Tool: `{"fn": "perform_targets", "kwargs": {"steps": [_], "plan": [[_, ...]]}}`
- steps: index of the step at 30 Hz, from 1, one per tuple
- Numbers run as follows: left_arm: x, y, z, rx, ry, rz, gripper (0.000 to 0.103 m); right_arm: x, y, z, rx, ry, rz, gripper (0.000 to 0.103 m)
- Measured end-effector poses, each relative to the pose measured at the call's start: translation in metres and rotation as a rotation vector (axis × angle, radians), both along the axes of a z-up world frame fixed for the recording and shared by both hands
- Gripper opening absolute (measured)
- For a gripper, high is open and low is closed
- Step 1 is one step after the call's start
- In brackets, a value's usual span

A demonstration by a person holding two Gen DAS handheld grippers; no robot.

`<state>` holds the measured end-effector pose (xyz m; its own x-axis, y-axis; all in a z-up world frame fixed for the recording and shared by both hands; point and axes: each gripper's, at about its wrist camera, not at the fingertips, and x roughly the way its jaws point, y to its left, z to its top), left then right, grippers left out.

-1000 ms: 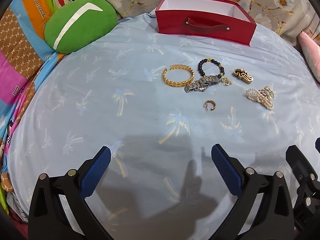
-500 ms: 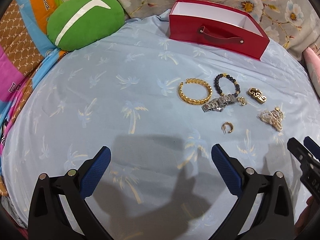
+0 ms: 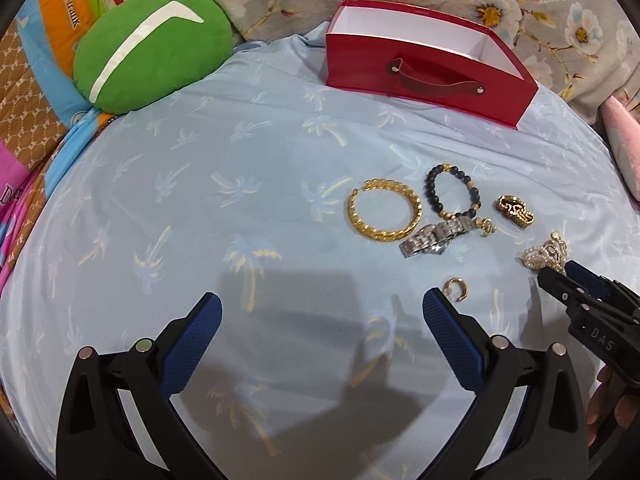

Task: Organize jewelry
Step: 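Close the right tool on the pearl bracelet while the left tool grasps the silver watch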

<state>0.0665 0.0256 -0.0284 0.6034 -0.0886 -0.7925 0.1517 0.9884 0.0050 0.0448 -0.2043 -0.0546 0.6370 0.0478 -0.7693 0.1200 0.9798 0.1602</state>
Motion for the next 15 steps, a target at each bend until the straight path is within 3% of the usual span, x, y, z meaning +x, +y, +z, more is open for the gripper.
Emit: {"fn": "perform_targets", "kwargs": {"steps": [3,4,15], "plan": [[0.005,-0.007,0.0,-0.006,-0.003,-0.024,0.098,0.002,-0.001,0.0,0.003,-0.001,0.001,0.045],[0.005,-0.009,0.0,-0.007,-0.005,-0.03,0.098,0.002,-0.001,0.0,0.006,-0.001,0.003,0.035],[0.024,-0.041,0.007,-0.019,-0.037,-0.14,0.098,-0.016,-0.003,0.006,0.028,-0.032,-0.018,0.029]]}}
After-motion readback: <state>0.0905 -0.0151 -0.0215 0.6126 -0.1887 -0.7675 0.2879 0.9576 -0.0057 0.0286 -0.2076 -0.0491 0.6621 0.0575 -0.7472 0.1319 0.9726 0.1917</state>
